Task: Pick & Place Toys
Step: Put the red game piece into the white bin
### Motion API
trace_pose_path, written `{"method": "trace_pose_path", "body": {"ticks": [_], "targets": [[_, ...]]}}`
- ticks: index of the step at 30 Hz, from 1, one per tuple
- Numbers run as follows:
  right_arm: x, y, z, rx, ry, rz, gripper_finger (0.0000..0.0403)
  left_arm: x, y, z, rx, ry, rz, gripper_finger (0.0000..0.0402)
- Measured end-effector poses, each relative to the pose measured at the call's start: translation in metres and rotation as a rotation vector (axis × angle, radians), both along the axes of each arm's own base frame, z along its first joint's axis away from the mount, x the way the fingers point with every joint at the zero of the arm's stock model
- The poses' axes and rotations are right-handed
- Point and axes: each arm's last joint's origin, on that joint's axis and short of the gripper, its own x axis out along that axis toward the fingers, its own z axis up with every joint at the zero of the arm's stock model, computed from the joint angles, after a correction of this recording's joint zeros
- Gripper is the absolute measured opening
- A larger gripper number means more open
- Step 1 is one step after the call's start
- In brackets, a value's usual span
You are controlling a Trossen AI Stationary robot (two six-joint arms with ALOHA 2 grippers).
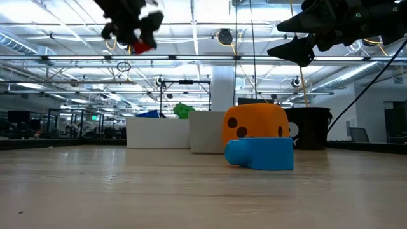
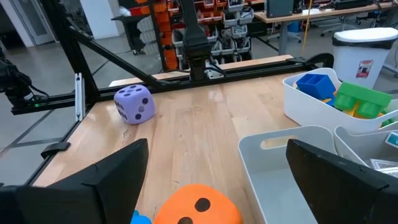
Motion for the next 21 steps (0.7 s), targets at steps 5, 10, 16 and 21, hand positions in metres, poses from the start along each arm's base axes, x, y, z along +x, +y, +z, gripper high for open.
{"method": "trace_pose_path", "body": {"ticks": [5,10,16,21], "targets": [[0.000,0.000,0.000,-0.003,0.001,0.000,0.0357,-0.002,0.038,-0.034,-0.158,0.121,0.124,0.0185],[0.000,0.000,0.000,-0.003,0.001,0.000,0.0357,0.008,0.069,-0.069,-0.273,0.200,0.180,0.0174],[0.000,0.000,0.000,-0.004,0.004,0.000,0.0357,0.018,0.095,-0.111,-0.383,0.287,0.213,0.0187],[0.000,0.000,-0.001,-0.004,0.009,0.001,0.0357,0.025,0.103,-0.134,-0.455,0.305,0.204,0.0183]]}}
